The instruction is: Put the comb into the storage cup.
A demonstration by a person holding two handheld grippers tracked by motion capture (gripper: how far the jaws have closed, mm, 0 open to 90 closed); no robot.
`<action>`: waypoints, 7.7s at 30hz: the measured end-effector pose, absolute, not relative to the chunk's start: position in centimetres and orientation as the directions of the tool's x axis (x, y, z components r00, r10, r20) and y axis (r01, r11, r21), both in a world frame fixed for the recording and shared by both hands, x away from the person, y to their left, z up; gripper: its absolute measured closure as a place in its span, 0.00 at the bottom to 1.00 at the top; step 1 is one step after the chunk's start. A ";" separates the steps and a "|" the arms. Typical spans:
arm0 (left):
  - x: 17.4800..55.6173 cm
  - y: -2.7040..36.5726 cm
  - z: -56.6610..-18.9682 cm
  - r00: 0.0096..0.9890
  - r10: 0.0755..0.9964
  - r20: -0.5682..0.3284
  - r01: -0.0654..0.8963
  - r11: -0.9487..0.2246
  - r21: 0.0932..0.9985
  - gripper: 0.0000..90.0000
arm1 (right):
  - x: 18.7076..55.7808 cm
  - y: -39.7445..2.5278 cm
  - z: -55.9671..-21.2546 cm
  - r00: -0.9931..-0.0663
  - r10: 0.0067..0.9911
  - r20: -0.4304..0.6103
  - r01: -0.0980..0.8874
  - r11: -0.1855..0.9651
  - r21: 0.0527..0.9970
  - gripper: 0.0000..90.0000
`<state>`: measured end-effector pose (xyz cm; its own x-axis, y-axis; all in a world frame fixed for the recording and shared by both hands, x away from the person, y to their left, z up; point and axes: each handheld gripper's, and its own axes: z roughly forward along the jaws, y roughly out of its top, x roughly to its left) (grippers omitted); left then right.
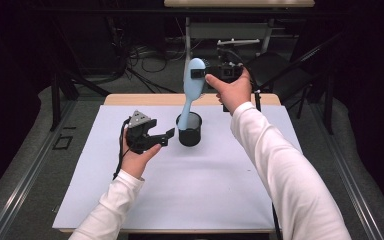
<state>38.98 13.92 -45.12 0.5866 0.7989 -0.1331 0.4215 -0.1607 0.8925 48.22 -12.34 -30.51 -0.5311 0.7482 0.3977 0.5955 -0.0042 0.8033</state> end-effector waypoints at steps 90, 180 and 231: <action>39.6 17.3 -46.3 0.560 0.784 -0.267 0.504 -0.066 0.861 0.00 | 48.7 -7.9 -39.4 -0.523 0.851 0.049 0.410 0.201 0.890 0.58; 39.9 16.9 -46.9 0.561 0.784 -0.265 0.518 -0.084 0.851 0.00 | 48.3 -8.0 -41.7 -0.487 0.872 0.043 0.434 0.199 0.879 0.15; 39.9 16.8 -46.9 0.564 0.782 -0.265 0.517 -0.084 0.852 0.00 | 47.1 -9.3 -39.5 -0.546 0.835 0.065 0.449 0.226 0.865 0.00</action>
<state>39.88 16.84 -46.91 0.5639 0.7821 -0.2651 0.5169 -0.0839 0.8519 47.13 -9.27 -39.46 -0.5461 0.8352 0.0650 0.4487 0.2261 0.8646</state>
